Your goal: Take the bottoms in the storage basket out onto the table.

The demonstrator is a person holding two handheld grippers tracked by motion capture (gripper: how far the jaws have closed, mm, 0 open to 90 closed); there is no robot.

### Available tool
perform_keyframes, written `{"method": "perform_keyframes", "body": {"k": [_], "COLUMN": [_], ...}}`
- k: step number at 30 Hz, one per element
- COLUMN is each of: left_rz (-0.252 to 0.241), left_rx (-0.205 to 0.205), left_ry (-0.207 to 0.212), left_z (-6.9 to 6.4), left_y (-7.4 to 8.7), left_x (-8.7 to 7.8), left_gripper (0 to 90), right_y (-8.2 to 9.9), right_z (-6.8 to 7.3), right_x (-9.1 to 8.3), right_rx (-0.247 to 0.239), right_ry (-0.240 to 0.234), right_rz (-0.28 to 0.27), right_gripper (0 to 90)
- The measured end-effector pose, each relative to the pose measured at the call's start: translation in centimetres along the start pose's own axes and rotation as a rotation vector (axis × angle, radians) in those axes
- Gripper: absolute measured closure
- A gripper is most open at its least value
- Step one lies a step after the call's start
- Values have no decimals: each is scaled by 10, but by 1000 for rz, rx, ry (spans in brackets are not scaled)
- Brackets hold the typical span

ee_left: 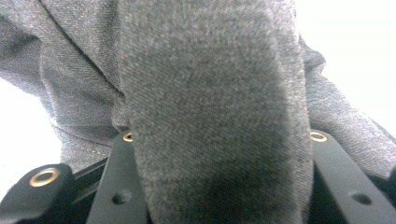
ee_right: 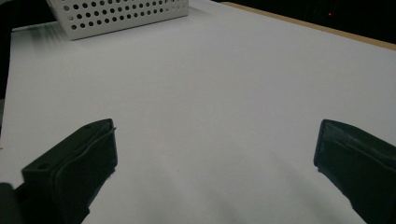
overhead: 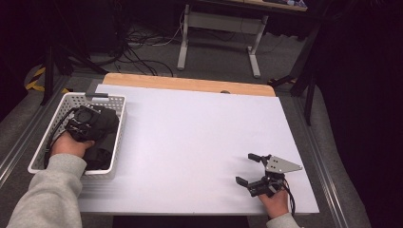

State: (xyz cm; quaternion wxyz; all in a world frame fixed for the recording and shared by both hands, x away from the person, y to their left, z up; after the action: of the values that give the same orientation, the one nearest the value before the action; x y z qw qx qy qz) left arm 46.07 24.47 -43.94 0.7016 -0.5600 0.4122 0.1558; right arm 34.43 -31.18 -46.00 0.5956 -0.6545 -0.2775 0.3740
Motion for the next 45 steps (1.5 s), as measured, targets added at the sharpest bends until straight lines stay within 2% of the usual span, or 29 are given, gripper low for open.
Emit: {"method": "perform_keyframes", "body": {"k": [9,12,17,19,23,31,35,36,38,42,43,45], "left_rz": [-24,-27,-60,-91,-114,-195,-248,-277,-291,-371,-371,-409], "left_rx": [-4,-19,-22,-36,-36,-46,-54,-51,-53,-80,-80,-83], "left_ry": [16,29,31,47,45,49,49,55,58,66,66,67], "left_z": [2,3,3,6,7,9,10,10,10,12,12,13], "left_y": [0,0,1,3,4,5,6,7,7,9,9,9], "left_x": [-4,-6,-11,-14,-18,-29,-36,-39,-41,-51,-51,-56], "left_gripper": [630,640,653,652,653,656,657,657,657,658,658,658], "right_y": [0,0,0,0,0,0,0,0,0,0,0,0], "right_z": [-1,-1,-1,-1,-1,-1,-1,-1,-1,-1,-1,-1], "right_x": [-1,0,0,0,0,-1,-1,-1,-1,0,0,0], "right_rx": [2,2,2,3,4,5,4,4,4,2,2,1], "right_ry": [4,6,9,9,10,11,11,10,10,10,10,9], "right_rz": [0,1,3,3,3,2,2,2,2,3,3,3], "right_gripper": [2,2,2,2,2,2,2,2,2,2,2,2]}}
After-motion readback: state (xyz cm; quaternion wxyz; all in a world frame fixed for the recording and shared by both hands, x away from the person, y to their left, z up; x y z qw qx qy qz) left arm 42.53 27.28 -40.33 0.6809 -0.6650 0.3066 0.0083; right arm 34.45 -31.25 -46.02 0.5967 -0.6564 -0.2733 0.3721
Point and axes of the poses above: each handheld gripper's, and its own axes: x roughly forward along the jaws, y roughly out of its underside, z roughly to its left, the point moved 3 cm from there along x, roughly forward along the jaws, and after that the axes turned 13 degrees about -z, right-handed, at the moved point
